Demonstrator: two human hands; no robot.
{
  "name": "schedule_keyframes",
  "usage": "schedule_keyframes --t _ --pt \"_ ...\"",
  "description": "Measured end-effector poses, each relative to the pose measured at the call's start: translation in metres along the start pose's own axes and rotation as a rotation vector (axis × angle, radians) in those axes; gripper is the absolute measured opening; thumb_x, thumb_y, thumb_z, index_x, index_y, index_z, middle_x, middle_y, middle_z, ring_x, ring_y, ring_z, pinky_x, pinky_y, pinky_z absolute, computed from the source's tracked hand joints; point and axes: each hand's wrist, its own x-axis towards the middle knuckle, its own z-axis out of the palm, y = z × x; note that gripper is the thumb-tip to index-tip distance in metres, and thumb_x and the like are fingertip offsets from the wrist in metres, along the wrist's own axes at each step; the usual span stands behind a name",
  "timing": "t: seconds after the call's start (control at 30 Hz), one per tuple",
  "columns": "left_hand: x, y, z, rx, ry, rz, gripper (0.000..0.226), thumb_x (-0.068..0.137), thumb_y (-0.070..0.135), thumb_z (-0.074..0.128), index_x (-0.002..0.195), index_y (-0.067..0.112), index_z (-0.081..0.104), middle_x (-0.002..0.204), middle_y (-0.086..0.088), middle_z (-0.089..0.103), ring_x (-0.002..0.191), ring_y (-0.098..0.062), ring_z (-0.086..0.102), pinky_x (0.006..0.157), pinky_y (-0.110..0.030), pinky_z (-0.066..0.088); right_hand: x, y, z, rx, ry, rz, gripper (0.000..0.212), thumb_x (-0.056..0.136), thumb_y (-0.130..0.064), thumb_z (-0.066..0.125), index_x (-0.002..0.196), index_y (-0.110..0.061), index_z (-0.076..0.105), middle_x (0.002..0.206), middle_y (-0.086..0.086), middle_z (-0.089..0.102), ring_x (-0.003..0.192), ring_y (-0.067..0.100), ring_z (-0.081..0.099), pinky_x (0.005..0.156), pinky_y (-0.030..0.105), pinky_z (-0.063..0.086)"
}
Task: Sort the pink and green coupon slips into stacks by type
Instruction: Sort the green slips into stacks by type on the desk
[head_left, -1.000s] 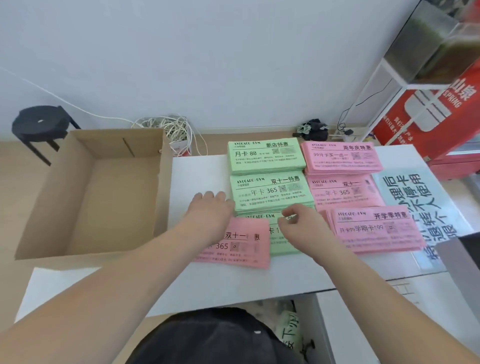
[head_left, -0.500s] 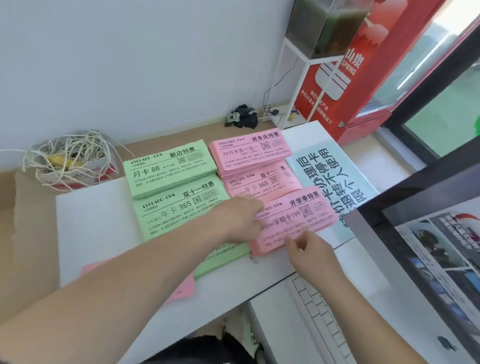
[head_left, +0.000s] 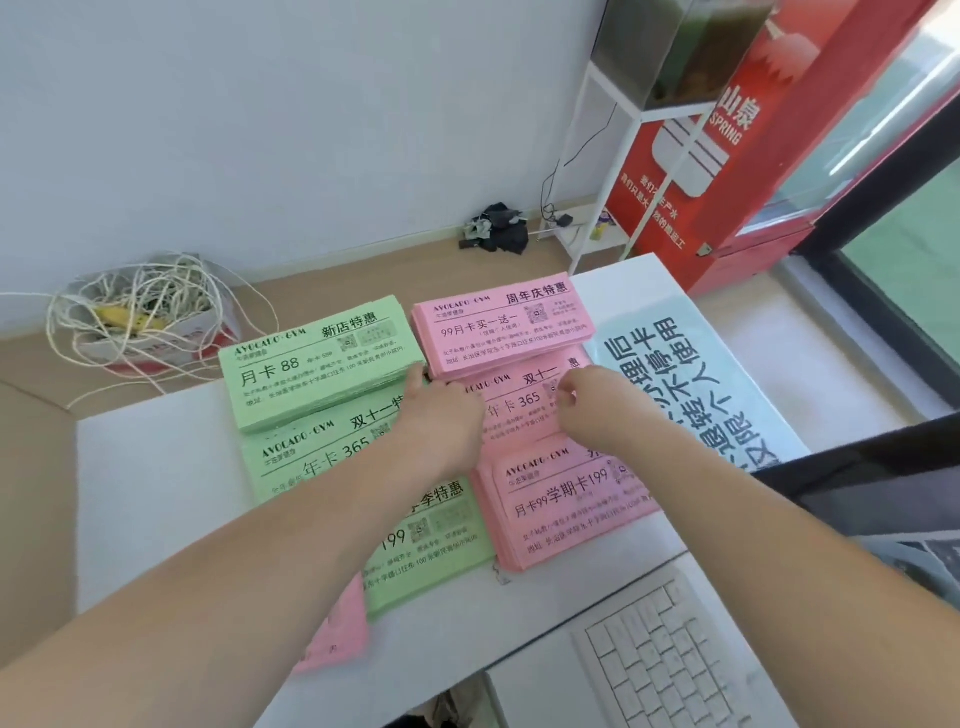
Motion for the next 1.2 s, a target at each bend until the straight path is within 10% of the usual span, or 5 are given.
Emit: schedule_keyframes --t 0.3,0.57,1.0,1.2 --pt "0.009 0.006 0.013 -0.105 0.135 -0.089 0.043 0.086 0.016 0.063 0.129 0.018 0.06 0.129 -0.004 0.057 0.133 -0.026 0.046 0.121 -0.067 -0.007 0.03 0.008 0.021 -0.151 -0.002 -0.064 0.045 0.102 -0.04 0.04 0.146 -0.031 0.047 0.142 0.0 0.047 0.131 0.024 0.043 0.1 0.044 0.049" --pt "0.004 0.005 0.013 -0.142 0.13 -0.027 0.027 0.102 0.037 0.053 0.12 0.023 0.067 0.134 -0.004 0.054 0.135 -0.024 0.045 0.121 -0.064 -0.011 0.029 0.006 0.018 -0.255 -0.082 -0.007 0.042 0.103 -0.046 0.038 0.14 -0.037 0.056 0.137 -0.004 0.044 0.131 0.019 0.039 0.097 0.043 0.049" --pt "0.011 0.007 0.016 -0.217 0.155 -0.023 0.079 0.09 0.059 0.064 0.156 0.031 0.03 0.141 0.001 0.053 0.139 -0.021 0.044 0.123 -0.06 -0.009 0.026 0.005 0.016 -0.227 -0.088 0.018 0.041 0.102 -0.044 0.039 0.139 -0.039 0.057 0.138 -0.006 0.045 0.129 0.019 0.041 0.095 0.043 0.05" --pt "0.015 0.014 0.007 -0.379 0.183 -0.015 0.022 0.086 0.018 0.066 0.103 0.027 0.055 0.092 0.014 0.054 0.1 -0.016 0.059 0.119 -0.059 0.013 0.024 0.009 0.01 -0.034 -0.047 0.066 0.047 0.091 -0.021 0.048 0.137 -0.029 0.052 0.127 -0.001 0.062 0.105 0.024 0.06 0.086 0.043 0.057"
